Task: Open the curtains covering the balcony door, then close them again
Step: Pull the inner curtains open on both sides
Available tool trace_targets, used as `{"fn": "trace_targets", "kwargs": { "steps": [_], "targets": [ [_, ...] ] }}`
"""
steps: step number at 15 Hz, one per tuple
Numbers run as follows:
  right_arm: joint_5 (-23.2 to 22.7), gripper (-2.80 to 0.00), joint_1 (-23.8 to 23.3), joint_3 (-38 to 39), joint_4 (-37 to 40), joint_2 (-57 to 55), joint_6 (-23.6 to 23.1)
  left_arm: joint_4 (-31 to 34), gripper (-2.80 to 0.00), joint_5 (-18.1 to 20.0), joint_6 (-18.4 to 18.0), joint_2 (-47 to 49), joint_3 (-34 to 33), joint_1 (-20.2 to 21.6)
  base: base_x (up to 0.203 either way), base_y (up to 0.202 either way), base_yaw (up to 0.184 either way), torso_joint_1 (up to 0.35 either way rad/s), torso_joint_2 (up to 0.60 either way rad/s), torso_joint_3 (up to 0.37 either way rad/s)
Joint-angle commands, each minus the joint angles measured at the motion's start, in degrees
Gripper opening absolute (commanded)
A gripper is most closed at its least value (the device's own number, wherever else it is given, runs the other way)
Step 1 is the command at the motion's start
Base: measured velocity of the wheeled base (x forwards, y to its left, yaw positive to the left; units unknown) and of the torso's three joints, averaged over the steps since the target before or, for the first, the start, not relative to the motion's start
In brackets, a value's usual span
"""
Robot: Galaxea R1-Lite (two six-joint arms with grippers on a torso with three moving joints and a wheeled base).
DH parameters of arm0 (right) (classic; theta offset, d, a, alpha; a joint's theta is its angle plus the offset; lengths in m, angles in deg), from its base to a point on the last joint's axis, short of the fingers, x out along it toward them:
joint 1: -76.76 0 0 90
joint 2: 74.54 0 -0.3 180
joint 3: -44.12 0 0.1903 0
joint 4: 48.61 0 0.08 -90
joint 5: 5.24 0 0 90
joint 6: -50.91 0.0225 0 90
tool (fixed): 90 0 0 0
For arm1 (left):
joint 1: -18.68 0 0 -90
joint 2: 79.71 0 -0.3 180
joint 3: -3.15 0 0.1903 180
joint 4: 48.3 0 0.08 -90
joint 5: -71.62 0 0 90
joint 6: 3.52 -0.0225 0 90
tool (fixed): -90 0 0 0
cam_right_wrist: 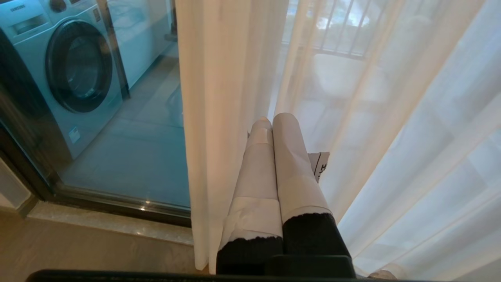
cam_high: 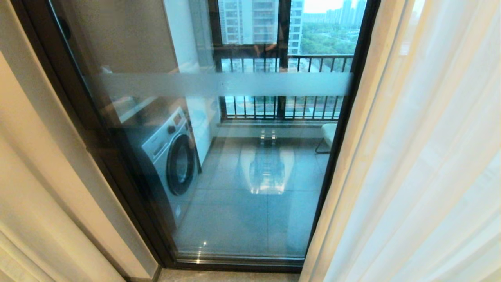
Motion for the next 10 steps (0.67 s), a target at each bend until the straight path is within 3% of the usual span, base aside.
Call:
{"fn": "trace_targets", "kwargs": {
  "steps": [1, 10],
  "targets": [
    [-0.06, -2.80, -0.04, 0.00, -0.01, -0.07, -0.09, 0.03, -2.80, -0.03, -0.01, -0.07, -0.03, 0.00, 0.000, 0.000, 0.000, 0.000, 0.00, 0.000],
    [-0.06, -2.80, -0.04, 0.00, -0.01, -0.07, -0.09, 0.03, -2.80, -0.03, 0.07, -0.07, 0.05, 0.00, 0.000, 0.000, 0.000, 0.000, 0.00, 0.000]
  ]
}}
